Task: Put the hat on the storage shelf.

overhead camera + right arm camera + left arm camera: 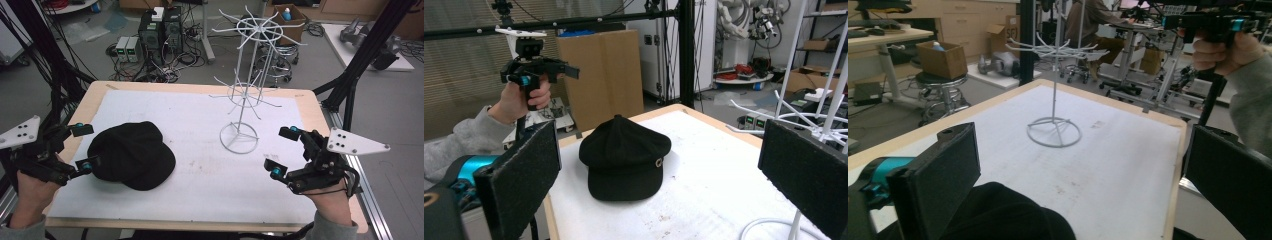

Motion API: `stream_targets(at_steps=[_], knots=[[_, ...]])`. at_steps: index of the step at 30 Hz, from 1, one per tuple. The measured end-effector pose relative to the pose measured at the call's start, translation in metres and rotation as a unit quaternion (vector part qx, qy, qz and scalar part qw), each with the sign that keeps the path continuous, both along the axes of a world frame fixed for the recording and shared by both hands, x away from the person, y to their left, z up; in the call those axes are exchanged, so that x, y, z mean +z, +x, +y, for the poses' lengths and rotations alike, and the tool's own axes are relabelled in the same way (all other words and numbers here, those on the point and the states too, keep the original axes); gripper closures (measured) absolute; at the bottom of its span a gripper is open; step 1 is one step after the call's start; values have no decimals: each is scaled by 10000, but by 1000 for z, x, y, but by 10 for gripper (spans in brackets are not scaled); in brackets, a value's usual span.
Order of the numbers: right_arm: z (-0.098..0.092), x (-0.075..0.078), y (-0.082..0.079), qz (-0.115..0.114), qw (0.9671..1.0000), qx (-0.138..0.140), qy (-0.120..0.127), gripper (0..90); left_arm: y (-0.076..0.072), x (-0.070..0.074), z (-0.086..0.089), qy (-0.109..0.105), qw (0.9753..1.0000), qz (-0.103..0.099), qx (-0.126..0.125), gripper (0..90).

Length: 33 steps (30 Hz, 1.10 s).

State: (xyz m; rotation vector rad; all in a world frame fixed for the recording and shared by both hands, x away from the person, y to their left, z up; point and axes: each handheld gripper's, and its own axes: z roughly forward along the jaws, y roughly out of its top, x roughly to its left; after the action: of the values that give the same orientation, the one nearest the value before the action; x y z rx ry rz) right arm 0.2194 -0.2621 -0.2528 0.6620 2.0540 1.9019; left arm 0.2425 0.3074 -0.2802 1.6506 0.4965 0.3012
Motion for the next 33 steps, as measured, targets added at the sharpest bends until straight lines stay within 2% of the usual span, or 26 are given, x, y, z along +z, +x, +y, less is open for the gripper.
stream_targets(at_steps=[3,4,7,8,9,12,22,27,28,33], knots=[[1,0,0,5,10000,10,-19,25,6,-4,2,52,9999,-43,113,17],[2,0,1,-7,10000,23,-37,25,10,-8,2,105,9998,50,137,17],[3,-1,1,2,10000,27,-53,25,16,-14,2,124,9997,85,187,17],[3,-1,1,10,10000,45,-58,25,22,-20,1,153,9995,150,227,17],[3,-1,2,-27,9999,55,-86,25,22,-20,1,153,9995,150,227,17],[4,-2,2,-17,9999,55,-126,25,32,-32,-2,295,9987,245,341,17],[1,-6,4,68,9999,54,-88,25,53,-55,-3,477,9969,411,467,17],[0,-7,5,94,9999,42,-79,25,62,-65,4,533,9960,471,544,17],[0,-7,5,90,9999,52,-77,25,66,-67,7,523,9953,548,600,17],[1,-8,5,130,9998,98,-80,25,72,-72,17,524,9948,624,618,17]])
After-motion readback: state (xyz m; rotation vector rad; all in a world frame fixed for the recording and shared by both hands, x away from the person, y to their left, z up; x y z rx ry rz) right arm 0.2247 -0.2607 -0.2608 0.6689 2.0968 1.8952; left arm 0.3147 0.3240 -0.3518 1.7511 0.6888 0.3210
